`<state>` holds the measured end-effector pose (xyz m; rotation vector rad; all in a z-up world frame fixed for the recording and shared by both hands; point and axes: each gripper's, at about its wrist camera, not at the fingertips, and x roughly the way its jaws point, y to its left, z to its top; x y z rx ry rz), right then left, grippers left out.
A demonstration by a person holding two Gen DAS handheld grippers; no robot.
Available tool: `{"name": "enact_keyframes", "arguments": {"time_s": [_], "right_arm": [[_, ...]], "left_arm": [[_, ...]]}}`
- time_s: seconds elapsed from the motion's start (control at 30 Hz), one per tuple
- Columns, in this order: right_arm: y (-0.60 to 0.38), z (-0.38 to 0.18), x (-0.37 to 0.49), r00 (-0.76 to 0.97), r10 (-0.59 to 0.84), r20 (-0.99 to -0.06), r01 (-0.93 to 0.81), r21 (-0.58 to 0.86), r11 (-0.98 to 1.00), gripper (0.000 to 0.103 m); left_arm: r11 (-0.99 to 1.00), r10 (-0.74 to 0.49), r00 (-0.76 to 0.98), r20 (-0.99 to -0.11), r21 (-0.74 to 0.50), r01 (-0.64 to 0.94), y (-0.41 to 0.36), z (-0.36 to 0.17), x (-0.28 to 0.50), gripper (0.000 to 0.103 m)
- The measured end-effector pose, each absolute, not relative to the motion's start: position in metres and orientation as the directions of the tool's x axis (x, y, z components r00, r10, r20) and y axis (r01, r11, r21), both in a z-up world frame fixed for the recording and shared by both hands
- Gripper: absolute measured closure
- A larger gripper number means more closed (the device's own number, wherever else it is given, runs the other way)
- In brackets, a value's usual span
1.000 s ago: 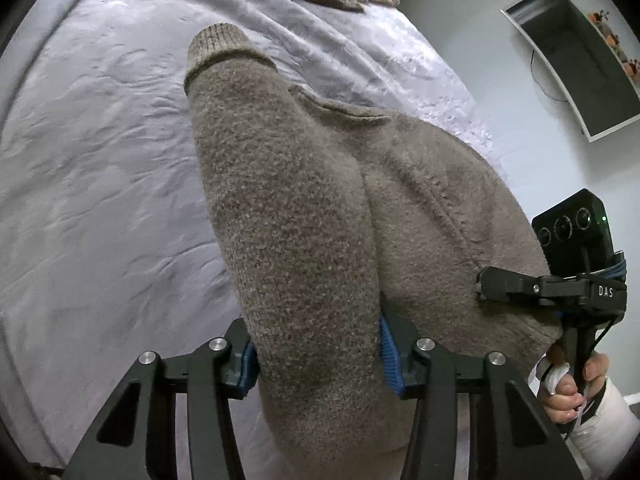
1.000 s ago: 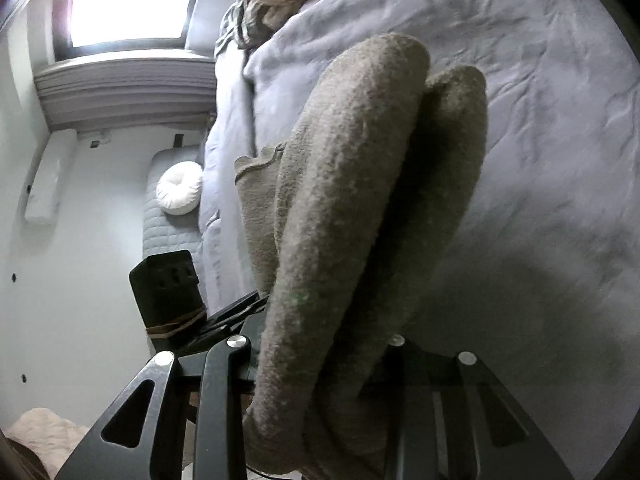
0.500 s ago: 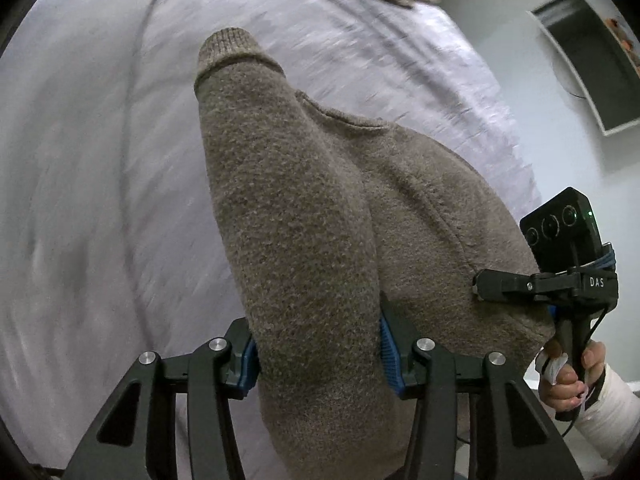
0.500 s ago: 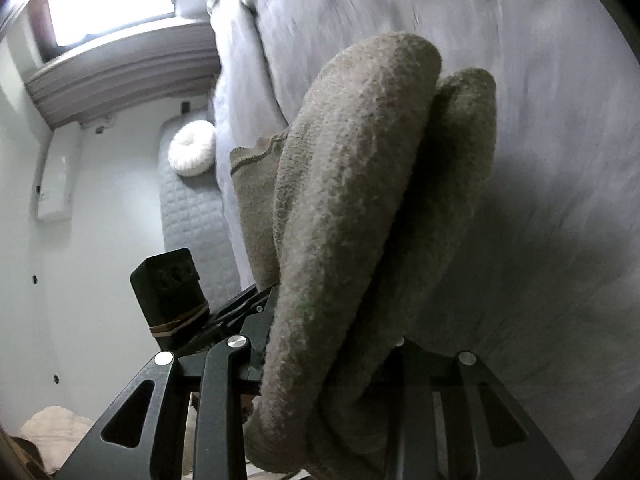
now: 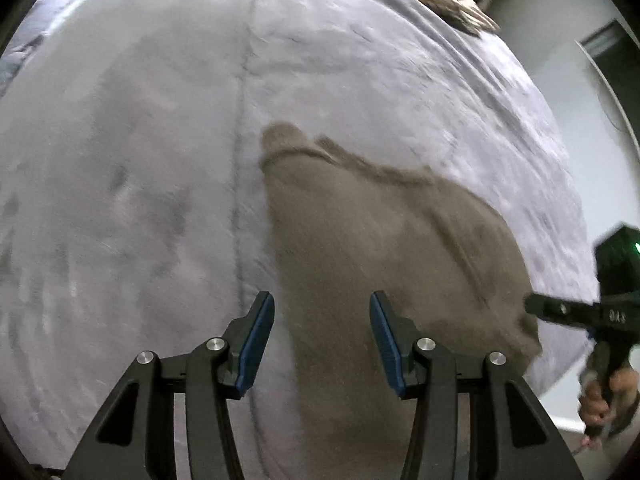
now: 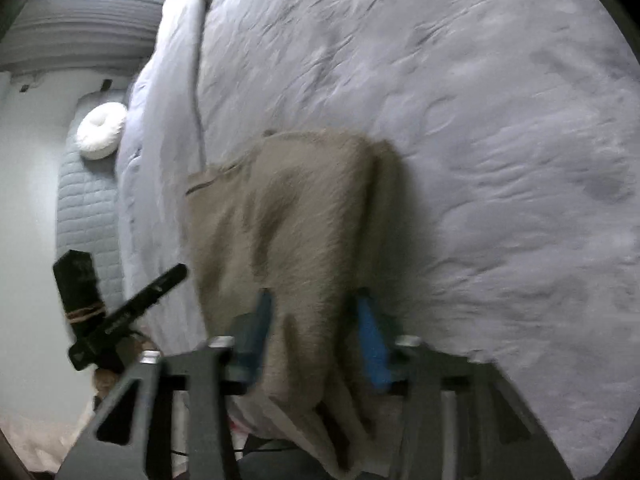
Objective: Fold small clothes
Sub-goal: 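Lay the folded sweater down and open both tools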
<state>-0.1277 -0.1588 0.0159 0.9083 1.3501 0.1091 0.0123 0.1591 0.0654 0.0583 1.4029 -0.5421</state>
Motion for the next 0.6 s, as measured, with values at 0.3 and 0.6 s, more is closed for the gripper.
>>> {"name": "enact_keyframes", "arguments": {"time_s": [0.3, 0.6], "right_arm": [[-0.149, -0.010, -0.132, 0.129, 0.329, -0.935, 0.391, 0.353, 0.850, 0.073], [-0.130, 0.029, -0.143, 0.128, 0.338, -0.932, 0.412, 0.360, 0.837, 0.067]], "left_arm": [[0.899, -0.166, 0.132, -0.977, -0.095, 0.427, 0.167, 0.034, 0.004, 0.039], [0.904, -0.121, 0.101, -0.987, -0.068, 0.423, 0.185, 0.060, -0.018, 0.038]]}}
